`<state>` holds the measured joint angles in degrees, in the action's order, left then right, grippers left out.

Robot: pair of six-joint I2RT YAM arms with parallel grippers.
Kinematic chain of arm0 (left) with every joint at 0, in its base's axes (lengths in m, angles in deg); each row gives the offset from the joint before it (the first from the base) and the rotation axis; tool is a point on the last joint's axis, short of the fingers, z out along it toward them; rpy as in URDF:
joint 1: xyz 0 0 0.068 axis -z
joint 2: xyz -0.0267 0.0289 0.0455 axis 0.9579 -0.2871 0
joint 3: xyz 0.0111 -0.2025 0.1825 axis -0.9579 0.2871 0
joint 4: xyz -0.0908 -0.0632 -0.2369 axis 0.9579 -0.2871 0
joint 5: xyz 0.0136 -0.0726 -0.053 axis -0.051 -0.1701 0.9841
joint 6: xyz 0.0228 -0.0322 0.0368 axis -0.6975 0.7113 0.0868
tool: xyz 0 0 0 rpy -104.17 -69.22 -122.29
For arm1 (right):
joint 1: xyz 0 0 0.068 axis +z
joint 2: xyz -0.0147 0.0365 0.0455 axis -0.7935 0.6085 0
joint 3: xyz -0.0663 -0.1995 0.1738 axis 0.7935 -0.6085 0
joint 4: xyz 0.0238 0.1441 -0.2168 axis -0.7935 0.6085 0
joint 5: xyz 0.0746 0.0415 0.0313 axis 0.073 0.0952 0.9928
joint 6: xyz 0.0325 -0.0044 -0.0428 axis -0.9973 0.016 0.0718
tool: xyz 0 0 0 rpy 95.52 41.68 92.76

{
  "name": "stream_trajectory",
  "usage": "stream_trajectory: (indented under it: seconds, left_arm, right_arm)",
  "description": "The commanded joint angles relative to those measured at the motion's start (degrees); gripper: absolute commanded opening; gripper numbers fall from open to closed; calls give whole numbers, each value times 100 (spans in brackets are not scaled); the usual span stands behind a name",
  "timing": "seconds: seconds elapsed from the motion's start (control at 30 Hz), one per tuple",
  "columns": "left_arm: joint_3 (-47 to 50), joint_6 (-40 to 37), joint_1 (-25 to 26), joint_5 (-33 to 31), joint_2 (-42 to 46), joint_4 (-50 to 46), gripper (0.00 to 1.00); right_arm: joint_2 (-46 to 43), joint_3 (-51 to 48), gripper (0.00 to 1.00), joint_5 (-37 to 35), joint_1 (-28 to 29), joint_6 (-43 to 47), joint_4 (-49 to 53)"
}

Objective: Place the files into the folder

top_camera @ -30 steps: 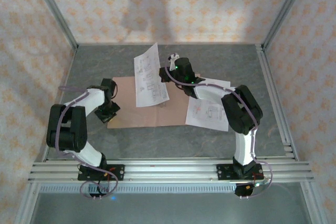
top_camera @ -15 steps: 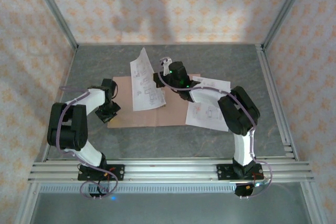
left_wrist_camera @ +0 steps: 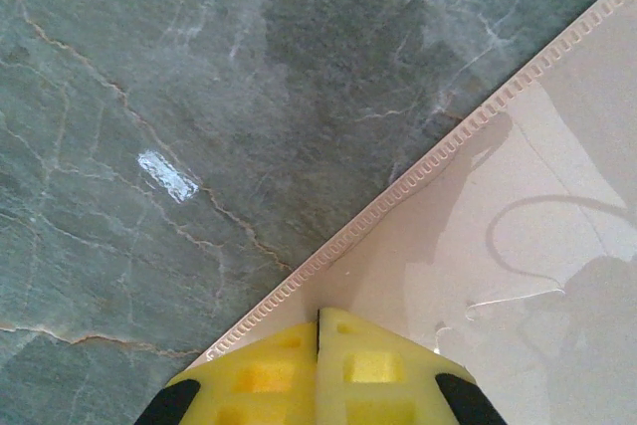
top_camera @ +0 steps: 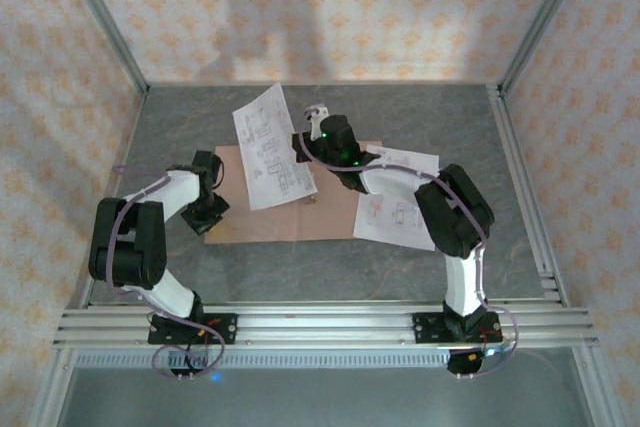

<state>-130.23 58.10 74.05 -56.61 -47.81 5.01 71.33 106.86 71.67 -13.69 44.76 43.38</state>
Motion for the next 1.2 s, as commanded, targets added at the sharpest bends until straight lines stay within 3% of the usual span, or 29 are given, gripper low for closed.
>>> stream_trajectory:
  seconds: [0.0,0.53,1.17]
  left_arm:
    - [47,-30,6,85,19,58,0]
    - [139,53,15,215,110,204,0]
    - [256,211,67,318,203,305,0]
  right_arm:
    - [132,192,0,110,142,108,-21]
    - [428,-73,0,687,164,-894,-631]
    - [499,-820,0,295,291,-1762,-1318]
